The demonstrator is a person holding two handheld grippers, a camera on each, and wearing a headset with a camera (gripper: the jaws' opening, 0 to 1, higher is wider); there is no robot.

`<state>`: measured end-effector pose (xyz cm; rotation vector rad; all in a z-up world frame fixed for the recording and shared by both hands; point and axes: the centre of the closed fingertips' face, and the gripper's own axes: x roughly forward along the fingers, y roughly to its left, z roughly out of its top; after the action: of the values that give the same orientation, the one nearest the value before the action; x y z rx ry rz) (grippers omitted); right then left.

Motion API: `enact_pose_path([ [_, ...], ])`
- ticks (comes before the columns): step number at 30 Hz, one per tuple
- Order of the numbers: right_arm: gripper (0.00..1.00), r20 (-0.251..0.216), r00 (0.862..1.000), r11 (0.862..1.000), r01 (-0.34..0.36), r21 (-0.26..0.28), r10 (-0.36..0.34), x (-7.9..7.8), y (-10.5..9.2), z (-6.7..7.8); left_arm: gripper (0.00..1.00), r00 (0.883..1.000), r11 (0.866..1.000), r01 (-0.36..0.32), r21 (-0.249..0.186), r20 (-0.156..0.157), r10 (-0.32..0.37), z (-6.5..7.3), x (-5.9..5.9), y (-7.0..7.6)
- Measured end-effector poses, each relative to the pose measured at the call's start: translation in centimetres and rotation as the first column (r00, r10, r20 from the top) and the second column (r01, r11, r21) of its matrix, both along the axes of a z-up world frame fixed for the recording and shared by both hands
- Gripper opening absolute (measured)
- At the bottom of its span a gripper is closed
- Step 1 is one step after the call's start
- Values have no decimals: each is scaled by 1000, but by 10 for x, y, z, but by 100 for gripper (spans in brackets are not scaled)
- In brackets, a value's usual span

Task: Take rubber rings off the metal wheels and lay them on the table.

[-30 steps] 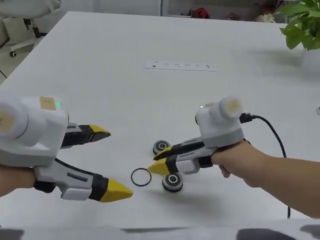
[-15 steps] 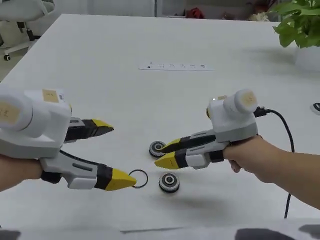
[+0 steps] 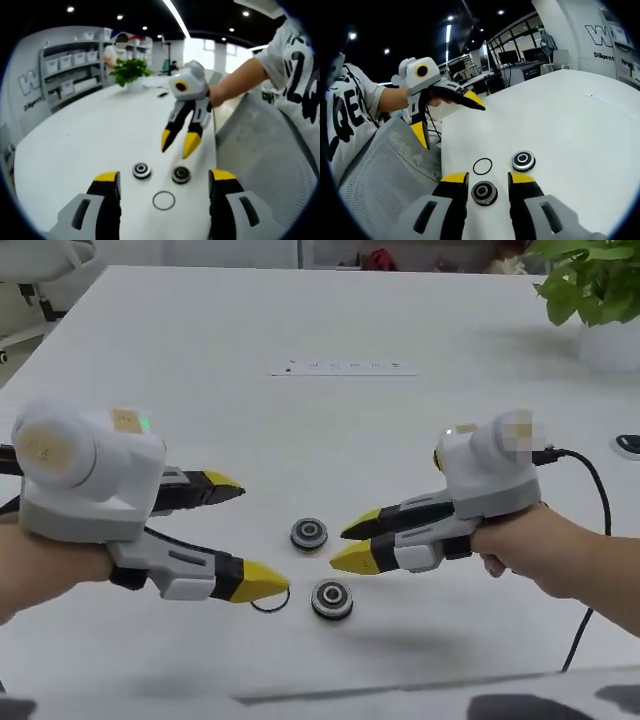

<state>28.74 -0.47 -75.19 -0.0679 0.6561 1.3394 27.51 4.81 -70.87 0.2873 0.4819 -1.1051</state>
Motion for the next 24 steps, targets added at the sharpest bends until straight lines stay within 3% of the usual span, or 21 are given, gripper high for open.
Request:
enact_pose_path([
  [11, 29, 27, 998, 997, -47, -64, 49, -9, -8, -14, 68, 999, 999, 34, 10, -22, -34, -13, 3, -15],
  [24, 28, 45, 992, 983, -113, -147, 121, -22, -14, -35, 60, 996, 996, 80, 39, -44, -78, -29, -2, -29],
])
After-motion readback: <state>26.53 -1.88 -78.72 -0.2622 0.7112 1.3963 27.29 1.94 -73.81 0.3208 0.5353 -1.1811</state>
